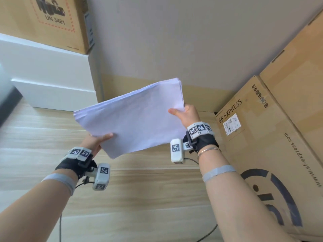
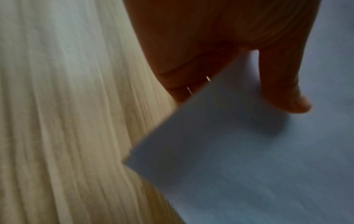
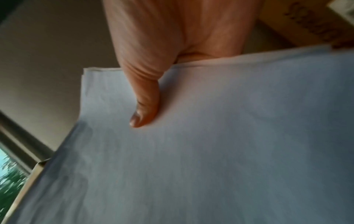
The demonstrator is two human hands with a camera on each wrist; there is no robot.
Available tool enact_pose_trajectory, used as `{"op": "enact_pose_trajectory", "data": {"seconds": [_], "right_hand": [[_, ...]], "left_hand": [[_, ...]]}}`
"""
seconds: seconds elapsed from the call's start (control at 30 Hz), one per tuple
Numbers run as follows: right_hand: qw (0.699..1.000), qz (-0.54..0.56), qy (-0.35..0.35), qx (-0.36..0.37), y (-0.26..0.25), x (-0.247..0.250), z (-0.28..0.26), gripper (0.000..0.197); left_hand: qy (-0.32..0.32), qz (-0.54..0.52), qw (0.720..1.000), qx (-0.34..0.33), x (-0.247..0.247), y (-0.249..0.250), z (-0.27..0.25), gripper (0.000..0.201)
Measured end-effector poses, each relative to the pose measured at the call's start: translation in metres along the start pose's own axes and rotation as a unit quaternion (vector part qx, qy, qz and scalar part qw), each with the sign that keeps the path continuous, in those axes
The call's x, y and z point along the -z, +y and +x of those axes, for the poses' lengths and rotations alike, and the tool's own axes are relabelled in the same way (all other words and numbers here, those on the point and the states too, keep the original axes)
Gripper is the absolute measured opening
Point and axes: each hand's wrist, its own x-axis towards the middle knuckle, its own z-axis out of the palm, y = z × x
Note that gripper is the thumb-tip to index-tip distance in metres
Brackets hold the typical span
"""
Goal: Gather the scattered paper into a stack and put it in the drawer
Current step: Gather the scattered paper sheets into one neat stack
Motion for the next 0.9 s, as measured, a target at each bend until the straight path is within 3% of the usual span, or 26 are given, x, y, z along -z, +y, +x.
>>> {"op": "enact_pose_trajectory", "data": {"seconds": [0.07,0.13,0.23,0.3,0.37,0.6,0.7,0.77,0.83,0.9], "right_hand": [[0.997,0.072,-0.028,-0.028,0.024,-0.003,-0.004,0.011],[0.992,0.110,-0.047,-0.044,0.043,-0.007,-0.008,0.031],[0.990,0.127,0.005,-0.054,0.057,-0.010,-0.017,0.032],[0.986,0.155,0.037,-0.048,0.063,-0.013,-0.022,0.030],[0.982,0.174,0.047,-0.049,0.075,-0.019,-0.026,0.030],[0.983,0.124,-0.001,-0.136,0.130,-0.054,-0.045,0.030],[0.981,0.128,0.028,-0.140,0.127,-0.059,-0.043,0.025],[0.976,0.165,0.063,-0.123,0.120,-0.056,-0.037,0.025],[0.973,0.190,0.065,-0.114,0.118,-0.051,-0.033,0.019],[0.972,0.198,0.052,-0.111,0.120,-0.048,-0.032,0.028]], "left_hand": [[0.027,0.021,0.999,-0.014,-0.013,0.005,-0.002,0.026],[0.083,0.110,0.989,-0.052,-0.021,0.010,0.001,0.027],[0.070,0.164,0.976,-0.121,-0.031,0.014,0.001,0.056],[0.081,0.177,0.972,-0.134,-0.038,0.018,-0.004,0.043],[0.074,0.188,0.971,-0.130,-0.037,0.014,-0.005,0.031],[0.074,0.160,0.984,-0.009,-0.013,-0.044,0.004,0.043],[0.129,0.201,0.971,-0.029,-0.021,-0.048,0.006,0.038],[0.150,0.168,0.973,-0.054,-0.025,-0.039,0.008,0.042],[0.136,0.118,0.980,-0.083,-0.024,-0.025,0.008,0.039],[0.114,0.117,0.981,-0.100,-0.019,-0.020,0.010,0.035]]}}
